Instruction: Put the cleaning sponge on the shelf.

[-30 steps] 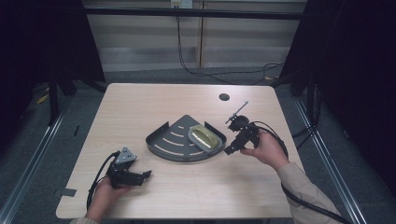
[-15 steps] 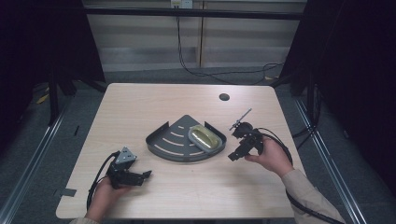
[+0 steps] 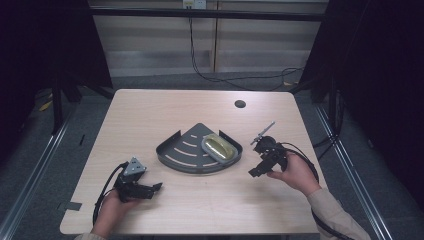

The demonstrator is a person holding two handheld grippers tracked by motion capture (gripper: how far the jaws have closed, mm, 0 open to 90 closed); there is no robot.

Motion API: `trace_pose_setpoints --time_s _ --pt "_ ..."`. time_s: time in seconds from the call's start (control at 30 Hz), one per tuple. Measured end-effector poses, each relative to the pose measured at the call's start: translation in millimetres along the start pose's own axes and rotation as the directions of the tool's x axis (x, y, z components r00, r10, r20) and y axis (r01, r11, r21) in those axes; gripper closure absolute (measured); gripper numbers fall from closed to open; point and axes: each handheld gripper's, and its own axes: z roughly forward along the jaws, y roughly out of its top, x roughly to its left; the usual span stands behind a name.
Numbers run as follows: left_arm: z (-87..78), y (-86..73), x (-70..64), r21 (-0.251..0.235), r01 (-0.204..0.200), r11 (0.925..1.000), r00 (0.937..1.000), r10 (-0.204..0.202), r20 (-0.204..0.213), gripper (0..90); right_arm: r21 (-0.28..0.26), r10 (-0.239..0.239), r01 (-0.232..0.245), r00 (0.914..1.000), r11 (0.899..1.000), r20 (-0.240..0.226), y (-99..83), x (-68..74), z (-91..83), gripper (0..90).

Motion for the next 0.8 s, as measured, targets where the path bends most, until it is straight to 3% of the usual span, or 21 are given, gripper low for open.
trace_pose_setpoints --time_s 0.17,0.53,0.8 --pt "0.1 0.0 0.2 -0.001 0.0 1.0 1.0 0.0 0.004 14.1 -0.007 0.001 0.0 1.0 1.0 0.004 -5.0 -2.4 -1.9 20.8" --pt "0.0 0.0 0.0 0.0 0.0 1.0 1.0 0.0 0.0 14.1 0.05 0.005 -0.005 1.0 0.999 -0.008 -24.0 -2.1 2.4 21.2" --pt "0.0 0.0 0.0 0.0 0.0 1.0 1.0 0.0 0.0 14.1 0.05 0.016 -0.016 0.9998 0.999 -0.008 -35.2 -3.4 0.3 21.1"
